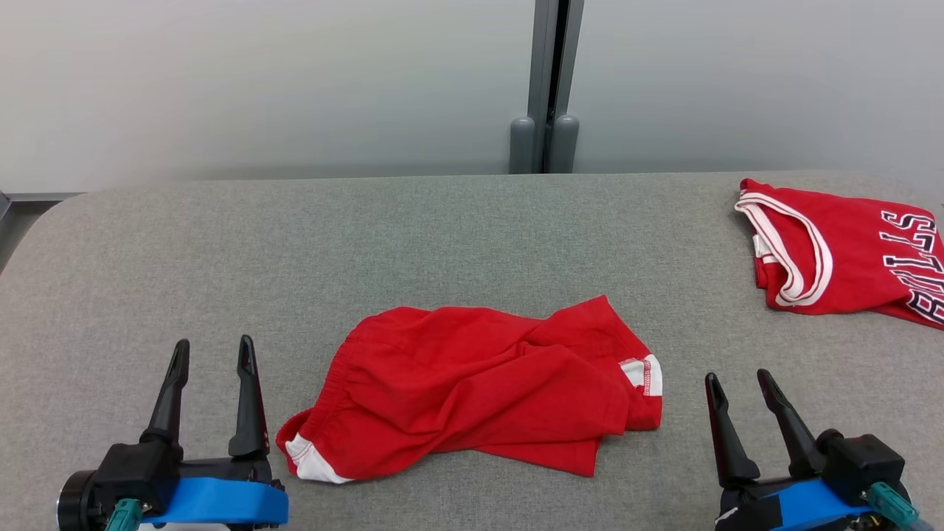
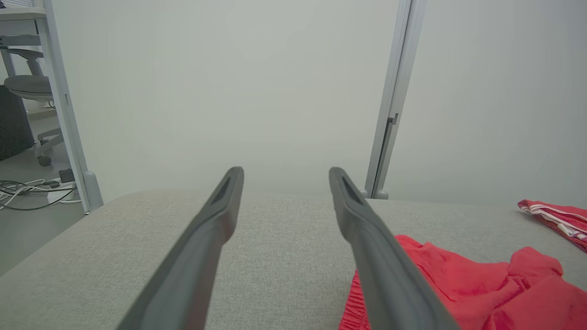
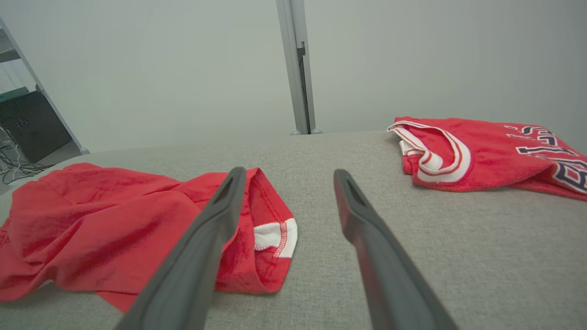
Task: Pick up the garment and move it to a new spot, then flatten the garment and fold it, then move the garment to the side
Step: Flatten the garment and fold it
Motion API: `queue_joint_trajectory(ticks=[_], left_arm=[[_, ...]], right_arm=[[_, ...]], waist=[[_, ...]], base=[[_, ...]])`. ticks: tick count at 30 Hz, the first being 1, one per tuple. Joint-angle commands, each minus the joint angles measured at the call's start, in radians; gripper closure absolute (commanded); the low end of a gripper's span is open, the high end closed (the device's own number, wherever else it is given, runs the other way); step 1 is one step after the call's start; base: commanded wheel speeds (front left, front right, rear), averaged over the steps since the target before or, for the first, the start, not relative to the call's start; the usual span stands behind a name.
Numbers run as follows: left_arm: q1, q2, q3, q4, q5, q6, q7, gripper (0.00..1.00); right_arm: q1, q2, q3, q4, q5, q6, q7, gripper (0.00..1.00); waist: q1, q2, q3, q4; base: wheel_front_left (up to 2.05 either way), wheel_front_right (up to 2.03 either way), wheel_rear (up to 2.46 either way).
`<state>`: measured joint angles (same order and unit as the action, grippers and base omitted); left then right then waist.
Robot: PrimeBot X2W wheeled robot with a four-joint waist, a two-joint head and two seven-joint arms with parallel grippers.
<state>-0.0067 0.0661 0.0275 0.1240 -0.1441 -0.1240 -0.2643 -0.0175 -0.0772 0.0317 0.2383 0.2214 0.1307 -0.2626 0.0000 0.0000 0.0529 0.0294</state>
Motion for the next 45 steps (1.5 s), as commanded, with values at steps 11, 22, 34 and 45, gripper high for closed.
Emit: queue_joint_trajectory(ticks=[11, 22, 34, 45], left_arm=[[0.02, -0.009, 0.018, 0.026, 0.058, -0.009, 0.0, 0.0], [0.001, -0.013, 0.0, 0.035, 0.061, -0.01, 0.0, 0.0], [-0.028, -0.014, -0.028, 0.039, 0.051, -0.01, 0.0, 0.0], [-0.04, -0.015, -0.035, 0.042, 0.045, -0.01, 0.0, 0.0]], right_arm=[[0.022, -0.006, 0.024, 0.048, 0.011, 0.0, -0.003, 0.0], [-0.042, -0.015, 0.181, 0.151, 0.03, 0.0, -0.003, 0.0], [-0.181, -0.022, 0.317, 0.332, 0.084, 0.0, -0.003, 0.0], [-0.203, -0.036, 0.303, 0.391, 0.095, 0.0, -0.003, 0.0]], waist=[[0.0, 0.0, -0.005, -0.006], [0.0, 0.0, 0.008, 0.014], [0.0, 0.0, 0.05, 0.053], [0.0, 0.0, 0.079, 0.066]], base=[[0.0, 0.0, 0.0], [0.0, 0.0, 0.0], [0.0, 0.0, 0.0], [0.0, 0.0, 0.0]])
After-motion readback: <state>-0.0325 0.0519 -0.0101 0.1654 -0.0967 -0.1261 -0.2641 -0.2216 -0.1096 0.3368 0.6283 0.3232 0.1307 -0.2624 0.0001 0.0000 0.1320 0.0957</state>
